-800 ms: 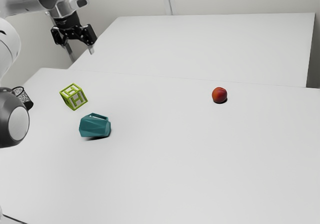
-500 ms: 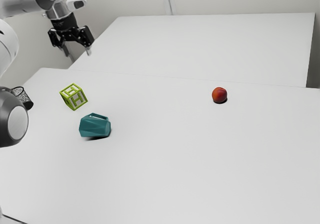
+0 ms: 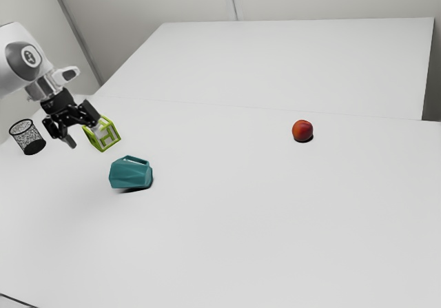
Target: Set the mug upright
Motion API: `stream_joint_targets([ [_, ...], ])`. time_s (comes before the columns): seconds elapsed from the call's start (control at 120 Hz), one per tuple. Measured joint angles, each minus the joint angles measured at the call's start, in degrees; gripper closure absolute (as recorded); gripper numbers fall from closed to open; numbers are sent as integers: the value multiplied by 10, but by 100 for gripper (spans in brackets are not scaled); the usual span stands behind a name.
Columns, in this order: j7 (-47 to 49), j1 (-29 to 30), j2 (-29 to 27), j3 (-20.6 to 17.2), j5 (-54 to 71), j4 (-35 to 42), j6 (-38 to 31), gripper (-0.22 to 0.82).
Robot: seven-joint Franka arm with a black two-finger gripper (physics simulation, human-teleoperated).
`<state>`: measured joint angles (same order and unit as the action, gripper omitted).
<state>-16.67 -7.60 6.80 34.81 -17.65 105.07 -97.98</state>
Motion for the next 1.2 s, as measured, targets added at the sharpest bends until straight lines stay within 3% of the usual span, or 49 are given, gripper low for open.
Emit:
stream_joint_targets([
  [0.283,-109,24,52,1,-90,33,-92,0],
  [0.533,-201,53,90,1,-184,46,-133,0],
  [0.842,-287,72,105,1,-272,82,-142,0],
  [1.2,-352,89,125,1,-372,95,-106,0],
])
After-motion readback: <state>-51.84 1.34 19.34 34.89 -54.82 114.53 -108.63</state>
